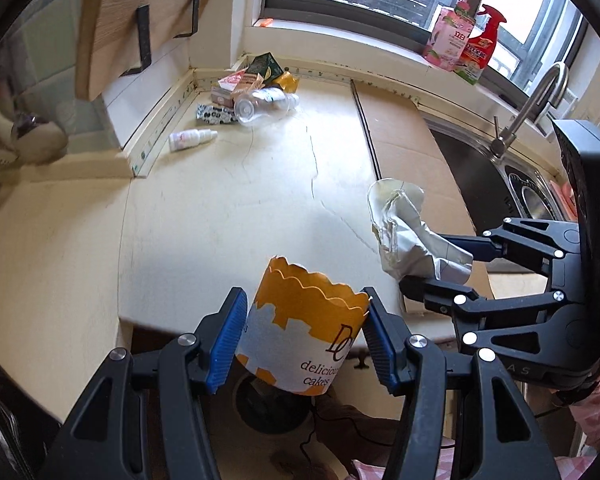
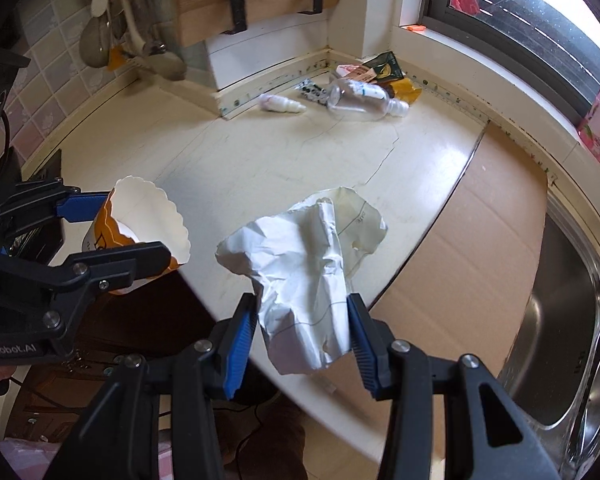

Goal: Collect trash
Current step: 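Carry the cake cup and tissue down over the trash bin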

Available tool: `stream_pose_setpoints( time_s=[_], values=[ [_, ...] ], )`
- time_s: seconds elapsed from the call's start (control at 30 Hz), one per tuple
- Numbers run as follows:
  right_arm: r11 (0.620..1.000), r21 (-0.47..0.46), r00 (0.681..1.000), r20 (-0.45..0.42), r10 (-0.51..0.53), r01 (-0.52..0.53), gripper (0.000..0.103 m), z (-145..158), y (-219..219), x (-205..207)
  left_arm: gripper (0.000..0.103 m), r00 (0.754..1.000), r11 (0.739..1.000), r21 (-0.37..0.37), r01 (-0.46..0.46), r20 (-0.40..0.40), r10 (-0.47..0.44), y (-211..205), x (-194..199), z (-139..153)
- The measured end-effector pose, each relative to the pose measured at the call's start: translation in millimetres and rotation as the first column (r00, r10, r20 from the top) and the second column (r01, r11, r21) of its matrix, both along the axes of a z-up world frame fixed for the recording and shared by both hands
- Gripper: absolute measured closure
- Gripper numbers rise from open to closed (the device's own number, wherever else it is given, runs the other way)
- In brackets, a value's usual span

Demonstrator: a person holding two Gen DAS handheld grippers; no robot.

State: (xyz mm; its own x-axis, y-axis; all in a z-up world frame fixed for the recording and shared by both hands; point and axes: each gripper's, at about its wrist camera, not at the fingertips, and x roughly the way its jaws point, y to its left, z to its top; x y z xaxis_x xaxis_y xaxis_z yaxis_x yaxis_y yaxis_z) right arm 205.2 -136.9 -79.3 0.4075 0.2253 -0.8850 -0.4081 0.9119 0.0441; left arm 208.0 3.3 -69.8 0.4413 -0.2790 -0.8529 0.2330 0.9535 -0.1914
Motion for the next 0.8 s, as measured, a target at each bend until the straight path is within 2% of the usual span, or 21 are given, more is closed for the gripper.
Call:
stream_pose_setpoints(
  time_s=[0.27,0.53,0.8],
  values=[
    [1.0,0.017,0.999,-0.052,-0.004,0.005,0.057,-19,19,-68,0.047,0.998,1.0,-0.021,-0.021,-0.063,0.02,19,-60,-24],
    [1.0,0.02,0.991,-0.134,-0.005,0.008,0.057,-62,38,-115,0.047,0.983,0.997,-0.011,-0.073,-0.17,0.071,36,-112,-79],
    [0.998,0.034,0.976,-0.212,-0.038,0.047,0.057,-112,54,-136,0.047,0.96,0.991,-0.002,-0.134,-0.249,0.129,53,-135,-134]
  ],
)
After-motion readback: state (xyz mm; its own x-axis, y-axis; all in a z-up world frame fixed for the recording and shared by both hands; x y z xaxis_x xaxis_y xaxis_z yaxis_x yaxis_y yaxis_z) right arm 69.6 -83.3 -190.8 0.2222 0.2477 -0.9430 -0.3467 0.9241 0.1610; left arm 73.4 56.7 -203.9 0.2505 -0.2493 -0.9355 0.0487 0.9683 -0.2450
